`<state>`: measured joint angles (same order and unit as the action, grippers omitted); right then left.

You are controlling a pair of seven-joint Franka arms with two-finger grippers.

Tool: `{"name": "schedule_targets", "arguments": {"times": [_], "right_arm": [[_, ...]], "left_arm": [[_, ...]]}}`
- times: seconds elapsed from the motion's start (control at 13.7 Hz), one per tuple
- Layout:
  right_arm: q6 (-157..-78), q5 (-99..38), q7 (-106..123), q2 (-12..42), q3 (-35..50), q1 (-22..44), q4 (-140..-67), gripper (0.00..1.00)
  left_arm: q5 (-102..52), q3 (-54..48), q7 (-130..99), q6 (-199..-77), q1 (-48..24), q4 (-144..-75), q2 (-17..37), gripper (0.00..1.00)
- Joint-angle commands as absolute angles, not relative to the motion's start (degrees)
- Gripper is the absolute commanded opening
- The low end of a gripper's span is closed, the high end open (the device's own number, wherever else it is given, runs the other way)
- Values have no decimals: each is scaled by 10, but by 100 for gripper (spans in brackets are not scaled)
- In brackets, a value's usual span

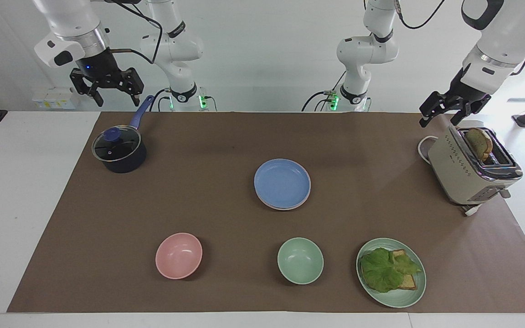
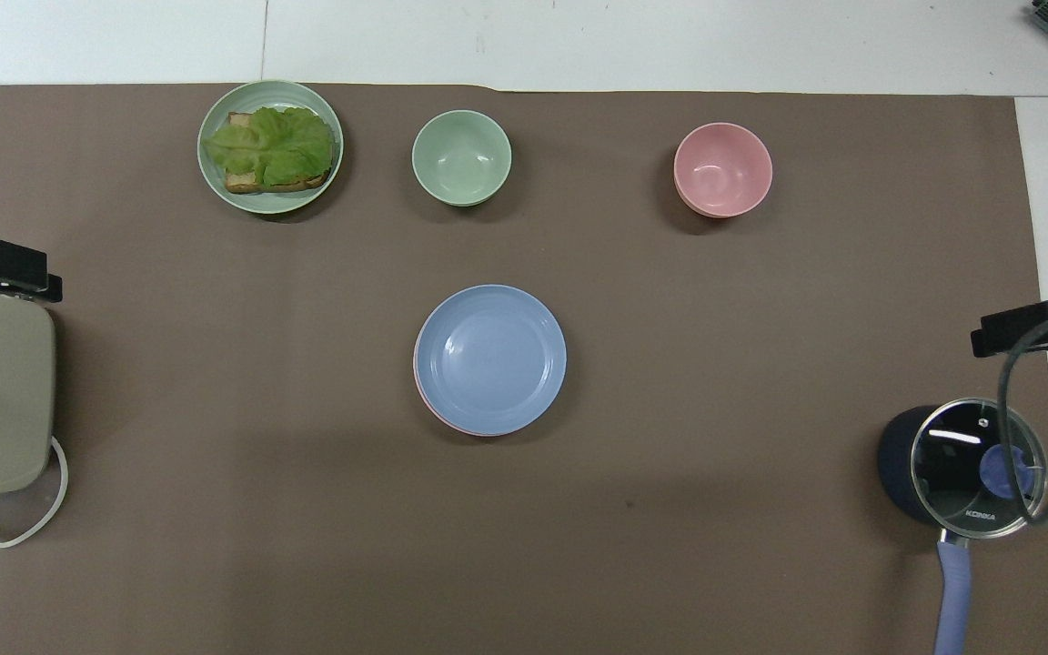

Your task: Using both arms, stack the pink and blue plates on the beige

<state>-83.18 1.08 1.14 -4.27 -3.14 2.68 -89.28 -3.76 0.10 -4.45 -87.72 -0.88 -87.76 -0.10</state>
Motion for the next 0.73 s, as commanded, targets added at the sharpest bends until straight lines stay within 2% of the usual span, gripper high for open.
{"name": "schedule_targets", "arguments": {"times": [0.0, 0.66], "right_arm": [[-834, -2, 21, -40, -32, 23, -889, 100], [-834, -4, 24, -40, -33, 25, -890, 100]], "left_arm": [[-29, -3, -40, -875, -4, -882, -5, 100], [-29, -3, -40, -875, -4, -882, -5, 100]]}}
